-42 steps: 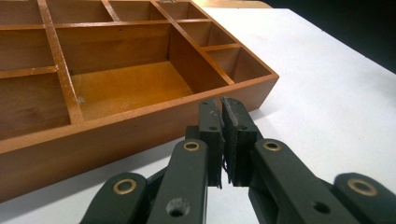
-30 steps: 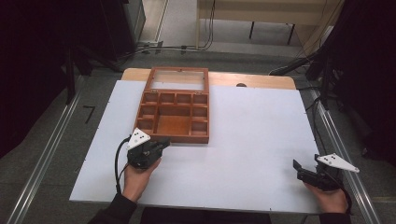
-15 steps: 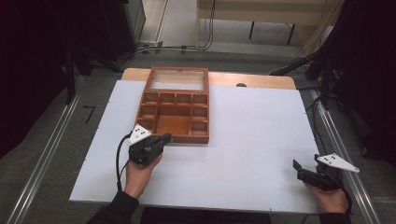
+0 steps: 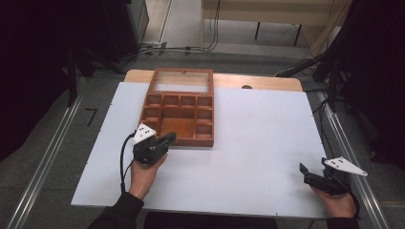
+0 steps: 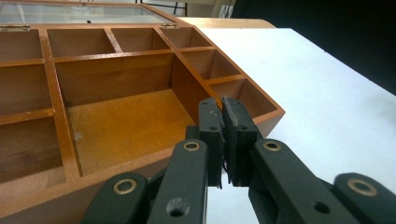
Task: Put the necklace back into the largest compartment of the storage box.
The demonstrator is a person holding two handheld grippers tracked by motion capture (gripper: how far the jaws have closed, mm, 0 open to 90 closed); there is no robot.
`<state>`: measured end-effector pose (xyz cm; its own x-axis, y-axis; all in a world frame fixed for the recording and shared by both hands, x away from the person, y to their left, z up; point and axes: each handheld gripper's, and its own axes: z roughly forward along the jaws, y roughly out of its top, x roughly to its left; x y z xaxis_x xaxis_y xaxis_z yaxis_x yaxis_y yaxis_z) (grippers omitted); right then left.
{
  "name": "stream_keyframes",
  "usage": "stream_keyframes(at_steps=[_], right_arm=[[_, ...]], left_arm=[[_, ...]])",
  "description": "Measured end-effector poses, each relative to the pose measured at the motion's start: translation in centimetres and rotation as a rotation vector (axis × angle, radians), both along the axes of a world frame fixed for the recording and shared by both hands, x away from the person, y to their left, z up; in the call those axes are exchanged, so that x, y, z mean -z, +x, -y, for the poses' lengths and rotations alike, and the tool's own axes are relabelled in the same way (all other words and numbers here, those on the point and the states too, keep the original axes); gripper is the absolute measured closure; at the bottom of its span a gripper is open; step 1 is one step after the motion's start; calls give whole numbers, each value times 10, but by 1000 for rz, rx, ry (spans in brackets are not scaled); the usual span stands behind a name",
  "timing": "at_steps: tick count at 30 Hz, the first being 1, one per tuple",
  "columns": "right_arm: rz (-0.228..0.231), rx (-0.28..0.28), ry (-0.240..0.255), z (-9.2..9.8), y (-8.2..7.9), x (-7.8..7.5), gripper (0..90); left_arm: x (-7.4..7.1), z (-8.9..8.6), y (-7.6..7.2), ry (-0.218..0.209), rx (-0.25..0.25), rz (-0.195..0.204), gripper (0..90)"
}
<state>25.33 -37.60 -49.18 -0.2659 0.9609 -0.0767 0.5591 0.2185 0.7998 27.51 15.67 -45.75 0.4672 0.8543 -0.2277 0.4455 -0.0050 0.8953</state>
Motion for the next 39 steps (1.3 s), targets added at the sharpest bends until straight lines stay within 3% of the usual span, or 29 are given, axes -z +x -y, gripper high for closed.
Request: stream_keyframes(at_steps=[39], right_arm=[[-4,-2,0,0,0,0,154]], left_arm=[[-1,7,32,8,-40,9,874]])
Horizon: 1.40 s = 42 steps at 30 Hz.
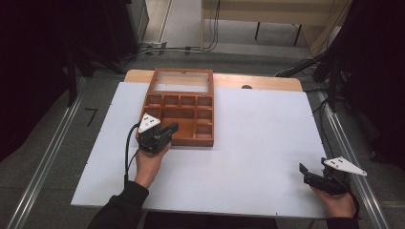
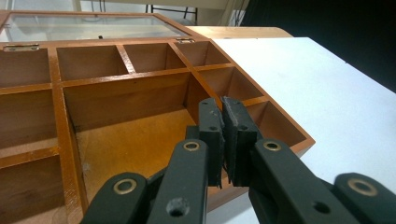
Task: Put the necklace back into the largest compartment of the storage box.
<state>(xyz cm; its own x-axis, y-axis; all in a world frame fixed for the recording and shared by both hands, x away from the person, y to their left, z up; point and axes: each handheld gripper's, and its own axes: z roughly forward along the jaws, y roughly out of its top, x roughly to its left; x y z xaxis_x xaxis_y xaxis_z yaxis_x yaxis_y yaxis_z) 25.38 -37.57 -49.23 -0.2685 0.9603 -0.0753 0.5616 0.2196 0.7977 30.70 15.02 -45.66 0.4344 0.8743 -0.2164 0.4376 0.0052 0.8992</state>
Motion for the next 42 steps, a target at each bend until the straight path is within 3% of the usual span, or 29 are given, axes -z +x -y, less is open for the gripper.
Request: stream_keyframes(at_steps=[25,42], right_arm=[[-4,-2,-2,0,0,0,153],[-2,-4,-3,-1,1,0,154]], left_arm=[[5,6,21,21,-20,-8,874],[8,4,36,50,-75,-30,873]])
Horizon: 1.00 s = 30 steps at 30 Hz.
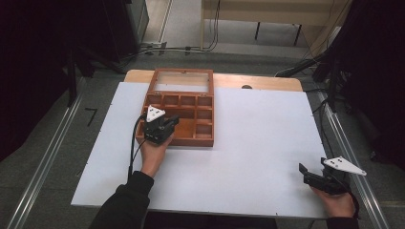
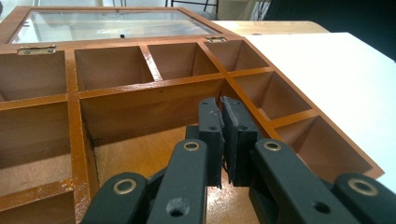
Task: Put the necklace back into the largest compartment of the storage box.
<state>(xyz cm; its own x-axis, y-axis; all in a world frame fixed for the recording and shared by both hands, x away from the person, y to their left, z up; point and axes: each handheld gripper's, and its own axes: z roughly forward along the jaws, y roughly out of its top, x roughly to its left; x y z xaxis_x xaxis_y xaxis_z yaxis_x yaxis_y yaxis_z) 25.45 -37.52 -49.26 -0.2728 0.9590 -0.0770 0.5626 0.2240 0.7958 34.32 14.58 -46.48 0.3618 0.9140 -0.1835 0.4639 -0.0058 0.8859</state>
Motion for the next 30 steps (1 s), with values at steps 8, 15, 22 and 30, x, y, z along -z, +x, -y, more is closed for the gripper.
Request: stream_keyframes(at_steps=[8,15,22,30], right_arm=[[0,1,1,0,0,0,154],[0,1,1,0,0,0,154],[3,0,2,1,0,-1,154],[7,3,3,1,-1,-1,153]], left_arm=[[2,-1,3,8,-6,-8,870],[2,-3,4,-15,8,-10,722],[0,-3,1,-47,12,-25,546],[-4,-4,-7,-51,29,-12,449]])
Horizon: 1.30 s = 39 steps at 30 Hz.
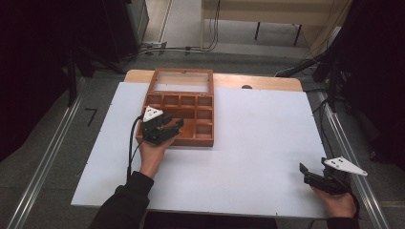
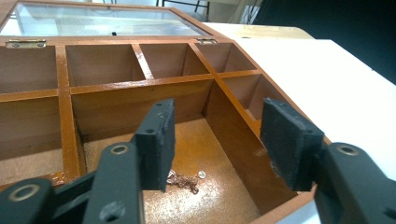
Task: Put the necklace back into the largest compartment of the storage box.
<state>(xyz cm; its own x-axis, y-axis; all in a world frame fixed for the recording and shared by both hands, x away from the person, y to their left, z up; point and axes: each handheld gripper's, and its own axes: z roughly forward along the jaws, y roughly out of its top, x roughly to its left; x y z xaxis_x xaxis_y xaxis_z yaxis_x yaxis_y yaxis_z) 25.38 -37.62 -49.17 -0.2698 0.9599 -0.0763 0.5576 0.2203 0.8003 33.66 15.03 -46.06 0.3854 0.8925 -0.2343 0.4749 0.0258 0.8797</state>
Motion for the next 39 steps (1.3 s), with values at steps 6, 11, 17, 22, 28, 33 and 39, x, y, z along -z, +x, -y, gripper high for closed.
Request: stream_keyframes(at_steps=[6,11,17,22,28,33,39], right_arm=[[0,-2,-2,0,0,0,153],[2,-2,-4,0,0,0,153],[3,0,-1,0,0,0,153],[5,1,3,0,-1,-1,154],[6,-2,3,1,-1,-1,153],[6,0,4,1,-1,-1,153],[5,-1,3,1,-1,-1,153]], left_arm=[[-2,-3,-7,-5,-4,10,345],[-6,-7,-13,-11,2,17,273],[-8,-11,-20,-6,9,27,208],[-6,-13,-25,2,11,24,172],[-6,-15,-31,-2,8,24,144],[-7,-19,-37,-2,-6,37,142],[-7,-20,-41,7,-3,26,139]])
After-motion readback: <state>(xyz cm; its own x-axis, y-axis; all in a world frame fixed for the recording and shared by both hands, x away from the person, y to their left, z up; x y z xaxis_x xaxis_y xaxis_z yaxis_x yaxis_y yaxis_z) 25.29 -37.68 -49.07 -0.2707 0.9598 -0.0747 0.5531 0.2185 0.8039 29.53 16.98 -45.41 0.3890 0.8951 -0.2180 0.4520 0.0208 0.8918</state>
